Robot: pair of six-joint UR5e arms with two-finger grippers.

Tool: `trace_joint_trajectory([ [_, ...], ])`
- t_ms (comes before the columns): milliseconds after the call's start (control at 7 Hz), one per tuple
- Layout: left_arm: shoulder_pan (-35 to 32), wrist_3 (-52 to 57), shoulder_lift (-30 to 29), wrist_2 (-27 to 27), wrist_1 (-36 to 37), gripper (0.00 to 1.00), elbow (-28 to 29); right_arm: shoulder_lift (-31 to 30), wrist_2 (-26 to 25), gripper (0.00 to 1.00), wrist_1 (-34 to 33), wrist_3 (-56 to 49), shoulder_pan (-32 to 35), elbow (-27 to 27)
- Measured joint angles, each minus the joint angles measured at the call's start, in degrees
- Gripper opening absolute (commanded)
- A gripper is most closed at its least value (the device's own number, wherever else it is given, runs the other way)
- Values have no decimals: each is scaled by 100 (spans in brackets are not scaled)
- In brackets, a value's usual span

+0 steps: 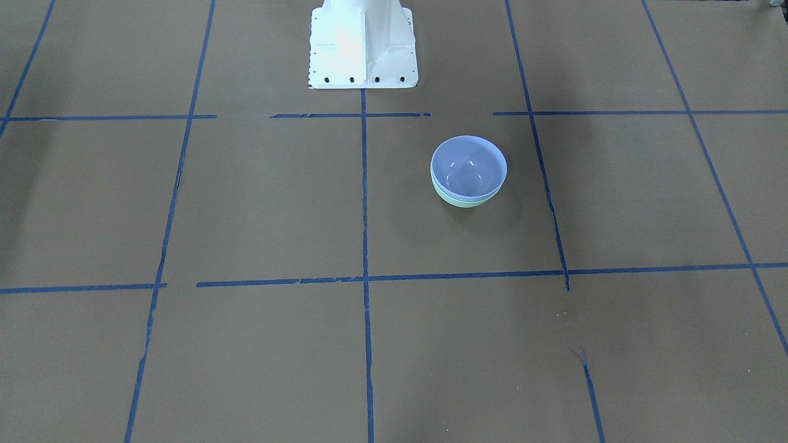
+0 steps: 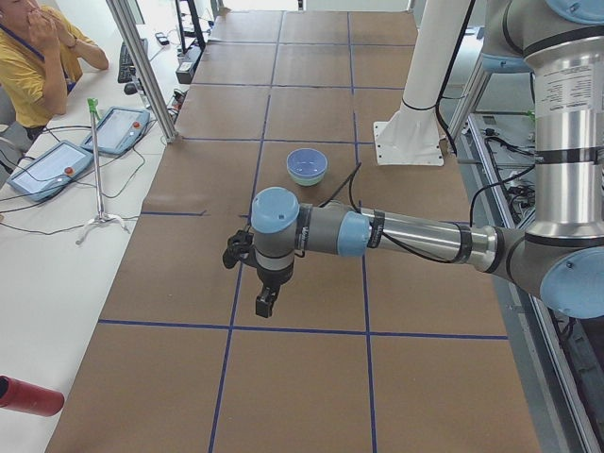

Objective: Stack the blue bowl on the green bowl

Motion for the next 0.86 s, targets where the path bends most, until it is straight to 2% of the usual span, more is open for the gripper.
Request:
trace_joint_trajectory([
  [286,-235,78,166,-59,-14,100,67,0,0,100,-1,0,0,0],
  [857,-256,98,178,-55,-137,100,55,0,1,100,2,0,0,0],
])
